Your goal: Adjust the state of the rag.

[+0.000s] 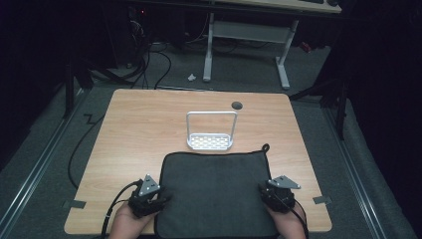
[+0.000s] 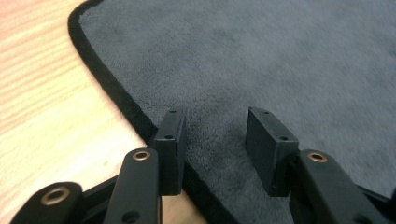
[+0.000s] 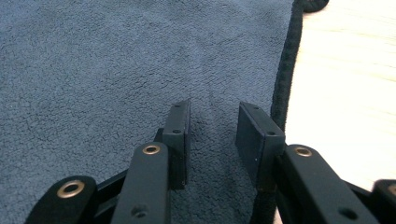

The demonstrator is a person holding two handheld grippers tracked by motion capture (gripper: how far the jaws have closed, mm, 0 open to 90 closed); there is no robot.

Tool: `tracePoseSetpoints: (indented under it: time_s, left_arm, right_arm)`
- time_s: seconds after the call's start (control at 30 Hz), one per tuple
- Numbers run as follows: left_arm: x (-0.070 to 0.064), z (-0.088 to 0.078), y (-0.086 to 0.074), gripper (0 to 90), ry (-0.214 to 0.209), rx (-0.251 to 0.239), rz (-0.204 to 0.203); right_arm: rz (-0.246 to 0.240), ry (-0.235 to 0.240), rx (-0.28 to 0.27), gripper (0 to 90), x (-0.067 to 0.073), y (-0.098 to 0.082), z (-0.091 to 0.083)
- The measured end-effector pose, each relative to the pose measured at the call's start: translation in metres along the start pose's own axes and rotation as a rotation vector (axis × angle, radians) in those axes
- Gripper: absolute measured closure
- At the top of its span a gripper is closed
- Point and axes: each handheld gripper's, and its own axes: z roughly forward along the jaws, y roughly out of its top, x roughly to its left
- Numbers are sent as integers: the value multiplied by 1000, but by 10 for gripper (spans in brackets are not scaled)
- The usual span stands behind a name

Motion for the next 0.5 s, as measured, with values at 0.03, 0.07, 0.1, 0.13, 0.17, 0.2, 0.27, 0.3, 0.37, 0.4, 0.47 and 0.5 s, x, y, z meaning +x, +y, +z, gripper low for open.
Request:
tracePoseSetpoints:
  time_s: [0.03, 0.07, 0.1, 0.13, 0.17, 0.2, 0.27, 0.3, 0.37, 0.4, 0.47, 0.5]
  left_arm:
    - [1, 4, 3, 586, 5, -9, -11]
    - [1, 9, 7, 586, 15, -9, -7]
    - [1, 13, 10, 586, 27, -12, -4]
    - [1, 16, 12, 586, 29, -20, -15]
    - [2, 18, 13, 584, 23, -23, -28]
    - [2, 18, 14, 580, 21, -25, -33]
    - [1, 18, 13, 579, 22, -21, -24]
    - [1, 17, 13, 578, 19, -21, -25]
    - [2, 15, 13, 560, -12, -20, -57]
    - [4, 14, 13, 551, -18, -21, -65]
    - [7, 10, 13, 537, -21, -46, -83]
    - [9, 8, 14, 521, -23, -58, -89]
  right_arm:
    - [3, -5, -4, 651, -3, 0, 1]
    - [3, -5, -4, 651, -3, 0, 1]
    - [4, -26, -5, 646, -8, 2, 4]
    - [4, -26, -5, 646, -8, 2, 4]
    - [15, -29, -5, 646, -12, 3, 5]
    - [31, -31, -8, 646, -15, 4, 7]
    - [46, -30, -9, 644, -19, 5, 9]
    - [49, -28, -13, 642, -20, 4, 9]
    - [52, -34, -13, 606, -19, 4, 9]
    - [58, -32, -16, 571, -18, 5, 7]
    - [43, -24, -61, 541, -16, 6, 1]
    - [44, -23, -82, 535, -14, 7, -3]
